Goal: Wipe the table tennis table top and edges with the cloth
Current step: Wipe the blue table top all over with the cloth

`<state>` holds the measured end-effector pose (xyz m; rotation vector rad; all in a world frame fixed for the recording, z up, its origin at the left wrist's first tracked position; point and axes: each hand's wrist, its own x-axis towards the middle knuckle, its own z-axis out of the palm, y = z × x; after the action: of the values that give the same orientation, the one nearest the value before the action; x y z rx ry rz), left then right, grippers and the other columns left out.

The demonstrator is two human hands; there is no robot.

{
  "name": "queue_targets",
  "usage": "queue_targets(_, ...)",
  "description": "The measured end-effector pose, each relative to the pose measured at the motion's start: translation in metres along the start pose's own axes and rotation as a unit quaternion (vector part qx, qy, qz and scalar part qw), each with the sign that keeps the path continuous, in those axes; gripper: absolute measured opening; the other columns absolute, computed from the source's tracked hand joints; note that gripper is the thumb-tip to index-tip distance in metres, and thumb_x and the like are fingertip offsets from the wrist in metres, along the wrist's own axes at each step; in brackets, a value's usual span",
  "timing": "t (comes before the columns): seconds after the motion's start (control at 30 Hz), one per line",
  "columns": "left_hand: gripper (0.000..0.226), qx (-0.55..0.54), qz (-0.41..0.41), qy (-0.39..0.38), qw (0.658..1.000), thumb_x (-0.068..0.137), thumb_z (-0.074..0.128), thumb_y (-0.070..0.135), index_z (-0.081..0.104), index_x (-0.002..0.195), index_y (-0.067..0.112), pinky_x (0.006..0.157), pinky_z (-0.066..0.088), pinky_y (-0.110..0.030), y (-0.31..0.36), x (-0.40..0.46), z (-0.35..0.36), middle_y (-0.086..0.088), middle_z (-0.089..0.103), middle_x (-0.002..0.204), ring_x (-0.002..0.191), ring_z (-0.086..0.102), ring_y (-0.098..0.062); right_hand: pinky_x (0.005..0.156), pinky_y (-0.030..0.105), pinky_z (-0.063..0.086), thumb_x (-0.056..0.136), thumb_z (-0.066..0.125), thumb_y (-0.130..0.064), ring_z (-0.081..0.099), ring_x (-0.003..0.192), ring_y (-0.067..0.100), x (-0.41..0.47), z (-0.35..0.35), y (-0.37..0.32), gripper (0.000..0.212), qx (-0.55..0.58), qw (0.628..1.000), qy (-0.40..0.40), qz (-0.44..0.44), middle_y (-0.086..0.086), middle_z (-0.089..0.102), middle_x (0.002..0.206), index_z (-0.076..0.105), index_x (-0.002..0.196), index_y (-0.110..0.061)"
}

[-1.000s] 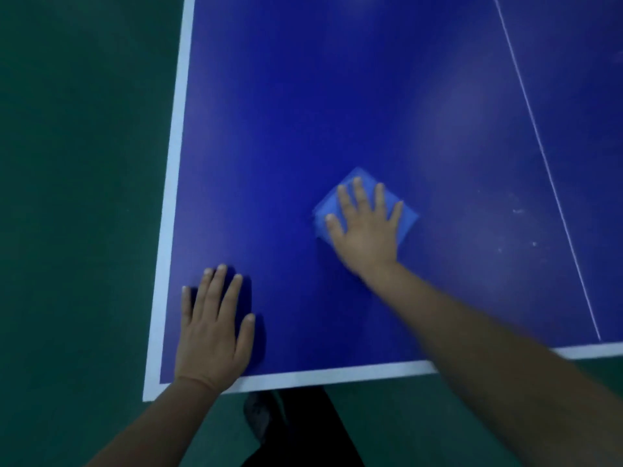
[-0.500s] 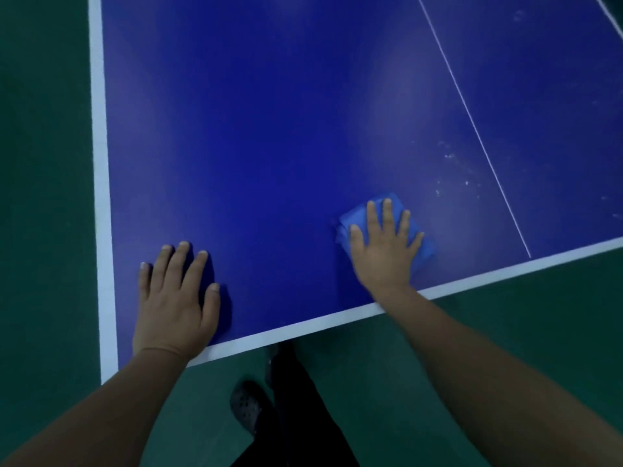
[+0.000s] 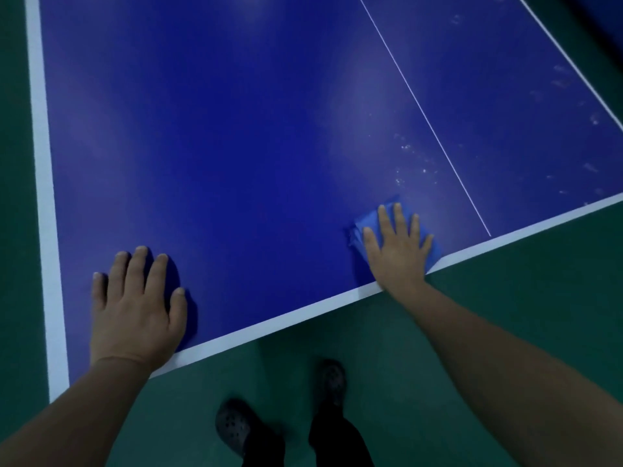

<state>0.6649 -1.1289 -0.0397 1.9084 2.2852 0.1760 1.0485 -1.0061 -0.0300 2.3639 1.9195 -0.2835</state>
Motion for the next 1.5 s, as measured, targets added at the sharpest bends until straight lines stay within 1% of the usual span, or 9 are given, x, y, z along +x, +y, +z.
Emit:
queue_targets(0.1, 0.069, 0.027, 0.000, -0.003, 1.000, 0.095, 0.028, 0.050, 0.047, 0.141, 0.003, 0.114, 0.017, -0.064, 0.004, 0.002, -0.003, -0.025, 0.039, 0.151, 0.142, 0.028, -0.046, 0.119, 0.067, 0.001, 0.101, 0.013, -0.061, -0.002, 0.155, 0.033, -0.012, 0.007, -0.045, 0.065, 0.018, 0.998, 0.024, 0.054, -0.006, -0.001, 0.170, 0.007, 0.161, -0.036)
queue_targets(0.3, 0.068, -0.054, 0.024, 0.030, 0.998, 0.096, 0.030, 0.049, 0.050, 0.140, 0.002, 0.120, 0.008, -0.060, 0.061, -0.013, 0.001, -0.025, 0.036, 0.153, 0.146, 0.025, -0.043, 0.120, 0.066, 0.002, 0.098, 0.022, -0.064, 0.009, 0.155, 0.031, -0.075, 0.026, -0.072, 0.065, -0.022, 0.917, -0.026, -0.397, -0.007, 0.016, 0.168, 0.025, 0.157, -0.038)
queue_targets(0.4, 0.068, -0.069, 0.050, 0.010, 0.996, 0.097, 0.028, 0.049, 0.048, 0.144, 0.004, 0.123, 0.008, -0.058, 0.101, -0.008, 0.014, -0.021, 0.034, 0.157, 0.149, 0.023, -0.038, 0.112, 0.071, 0.025, 0.096, 0.025, -0.063, 0.029, 0.150, 0.035, -0.011, 0.016, -0.006, 0.065, -0.041, 0.964, 0.047, -0.259, -0.005, 0.032, 0.163, 0.038, 0.154, -0.035)
queue_targets(0.6, 0.068, -0.069, 0.066, -0.010, 0.995, 0.098, 0.028, 0.050, 0.042, 0.149, 0.008, 0.124, 0.004, -0.055, 0.165, 0.014, 0.038, -0.017, 0.029, 0.161, 0.153, 0.016, -0.032, 0.119, 0.067, 0.002, 0.102, 0.018, -0.061, 0.000, 0.155, 0.033, 0.050, -0.009, 0.076, 0.065, 0.042, 0.994, 0.040, 0.094, -0.004, 0.001, 0.170, 0.010, 0.161, -0.035)
queue_targets(0.83, 0.067, -0.032, 0.074, -0.014, 0.997, 0.098, 0.028, 0.047, 0.044, 0.150, 0.008, 0.123, 0.007, -0.058, 0.170, 0.015, 0.039, -0.015, 0.030, 0.161, 0.153, 0.017, -0.032, 0.117, 0.066, 0.017, 0.098, 0.028, -0.061, 0.023, 0.152, 0.034, 0.007, 0.011, 0.067, 0.063, -0.037, 0.943, 0.026, -0.330, -0.003, 0.029, 0.164, 0.036, 0.154, -0.033)
queue_targets(1.03, 0.065, -0.036, 0.063, -0.017, 0.997, 0.097, 0.029, 0.044, 0.047, 0.147, 0.006, 0.124, 0.006, -0.056, 0.173, 0.014, 0.037, -0.016, 0.034, 0.159, 0.151, 0.021, -0.034, 0.121, 0.064, 0.001, 0.103, 0.017, -0.060, -0.003, 0.155, 0.032, 0.081, -0.017, 0.121, 0.066, 0.023, 0.997, 0.027, 0.070, -0.004, -0.002, 0.170, 0.006, 0.161, -0.033)
queue_targets(1.23, 0.065, -0.024, 0.061, -0.021, 0.998, 0.097, 0.029, 0.042, 0.048, 0.147, 0.006, 0.123, 0.008, -0.058, 0.174, 0.015, 0.036, -0.016, 0.035, 0.158, 0.151, 0.022, -0.034, 0.120, 0.064, 0.014, 0.100, 0.027, -0.061, 0.014, 0.154, 0.031, 0.032, 0.006, 0.095, 0.063, -0.037, 0.958, 0.019, -0.285, -0.004, 0.021, 0.167, 0.026, 0.158, -0.033)
queue_targets(1.4, 0.064, -0.023, 0.060, -0.024, 0.998, 0.097, 0.030, 0.042, 0.048, 0.146, 0.006, 0.123, 0.006, -0.057, 0.176, 0.015, 0.036, -0.016, 0.035, 0.158, 0.151, 0.023, -0.034, 0.122, 0.061, 0.003, 0.096, 0.012, -0.066, 0.002, 0.156, 0.028, 0.102, -0.024, 0.175, 0.071, -0.007, 1.000, -0.005, 0.006, -0.006, 0.003, 0.170, 0.011, 0.161, -0.035)
queue_targets(1.5, 0.063, -0.020, 0.060, -0.024, 0.998, 0.097, 0.031, 0.041, 0.049, 0.146, 0.006, 0.123, 0.009, -0.058, 0.175, 0.016, 0.035, -0.016, 0.036, 0.158, 0.151, 0.024, -0.034, 0.122, 0.062, 0.001, 0.096, 0.008, -0.065, -0.004, 0.156, 0.028, 0.097, -0.026, 0.176, 0.073, 0.008, 0.999, -0.008, 0.051, -0.005, -0.003, 0.170, 0.006, 0.161, -0.033)
